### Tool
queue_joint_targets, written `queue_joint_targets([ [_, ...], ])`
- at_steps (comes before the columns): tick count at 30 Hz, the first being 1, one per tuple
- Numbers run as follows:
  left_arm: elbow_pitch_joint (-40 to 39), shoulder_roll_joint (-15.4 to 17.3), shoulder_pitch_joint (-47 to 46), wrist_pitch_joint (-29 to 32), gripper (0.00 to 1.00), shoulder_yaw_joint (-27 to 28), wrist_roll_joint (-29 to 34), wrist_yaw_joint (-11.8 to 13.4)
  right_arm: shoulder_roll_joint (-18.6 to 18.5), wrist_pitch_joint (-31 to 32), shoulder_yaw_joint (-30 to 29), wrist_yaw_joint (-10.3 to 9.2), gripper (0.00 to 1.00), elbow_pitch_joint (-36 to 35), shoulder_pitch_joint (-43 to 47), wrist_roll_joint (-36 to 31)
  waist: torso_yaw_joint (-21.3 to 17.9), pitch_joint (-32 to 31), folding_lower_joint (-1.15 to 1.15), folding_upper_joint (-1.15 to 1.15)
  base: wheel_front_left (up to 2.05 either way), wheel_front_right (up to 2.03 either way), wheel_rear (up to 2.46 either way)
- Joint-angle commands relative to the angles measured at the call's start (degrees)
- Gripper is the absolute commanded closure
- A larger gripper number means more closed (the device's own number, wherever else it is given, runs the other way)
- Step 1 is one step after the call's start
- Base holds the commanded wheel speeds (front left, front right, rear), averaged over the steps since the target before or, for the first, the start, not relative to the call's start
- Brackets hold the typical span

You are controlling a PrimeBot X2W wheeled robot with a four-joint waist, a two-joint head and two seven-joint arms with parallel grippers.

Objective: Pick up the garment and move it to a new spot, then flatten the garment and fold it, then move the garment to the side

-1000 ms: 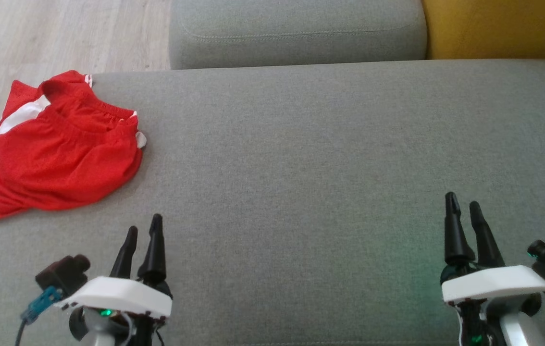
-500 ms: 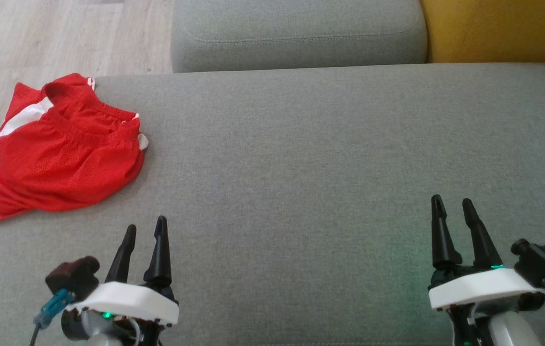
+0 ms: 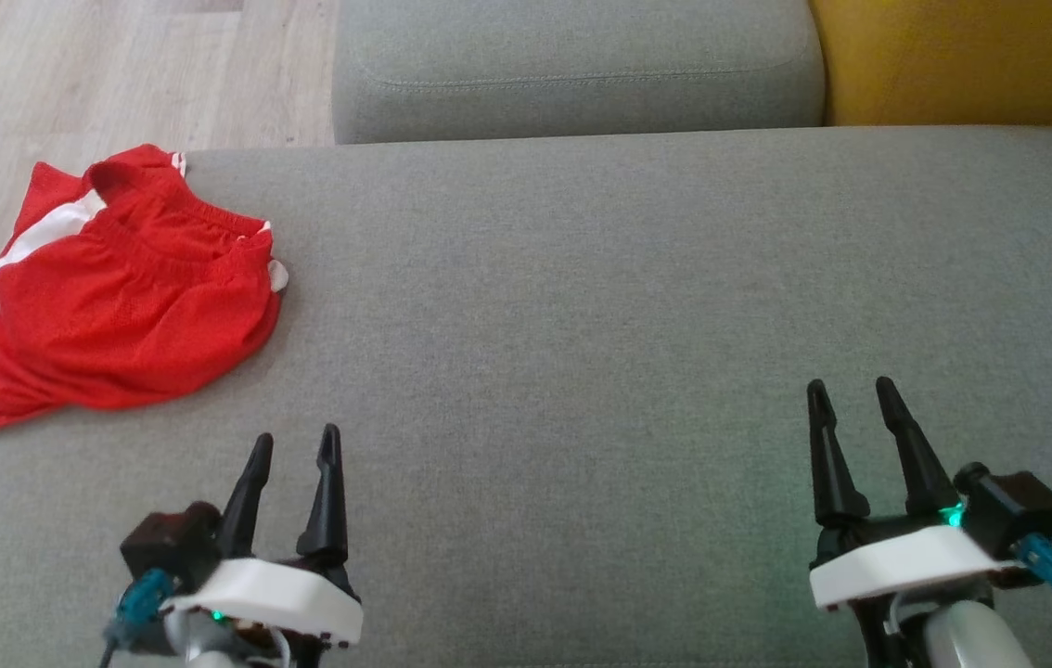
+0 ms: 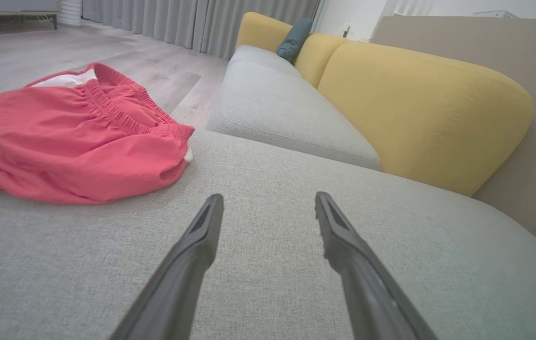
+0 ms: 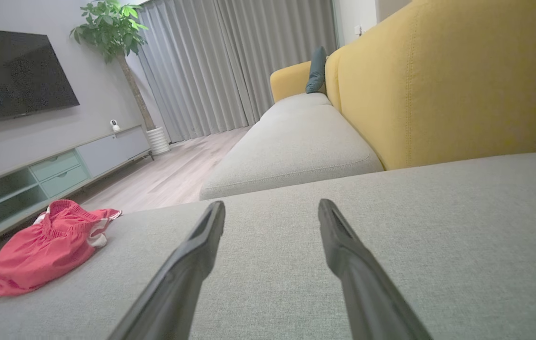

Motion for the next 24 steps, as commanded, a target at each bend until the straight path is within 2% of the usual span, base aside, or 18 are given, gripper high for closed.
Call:
queue_joint_targets([
  [1,-2.4,0.8,-1.7,-1.0,0.00,1.3,2.0,0.3,-0.5,-1.0,1.5,0.39,0.00,-2.2,-1.6,-2.1,0.0,0.0,0.00,0.00,0.00,0.00,0.00],
  [17,-3.2,0.9,-1.1,-3.6,0.00,0.4,10.5,1.5,-0.5,-3.5,1.8,0.44,0.00,-2.4,-1.5,-11.9,0.2,0.1,0.00,0.00,0.00,0.00,0.00],
  [24,-2.6,0.9,-1.1,-3.6,0.00,0.5,10.0,1.5,-0.5,-3.6,1.1,0.44,0.00,-1.6,-1.6,-11.1,0.3,0.2,0.00,0.00,0.00,0.00,0.00],
])
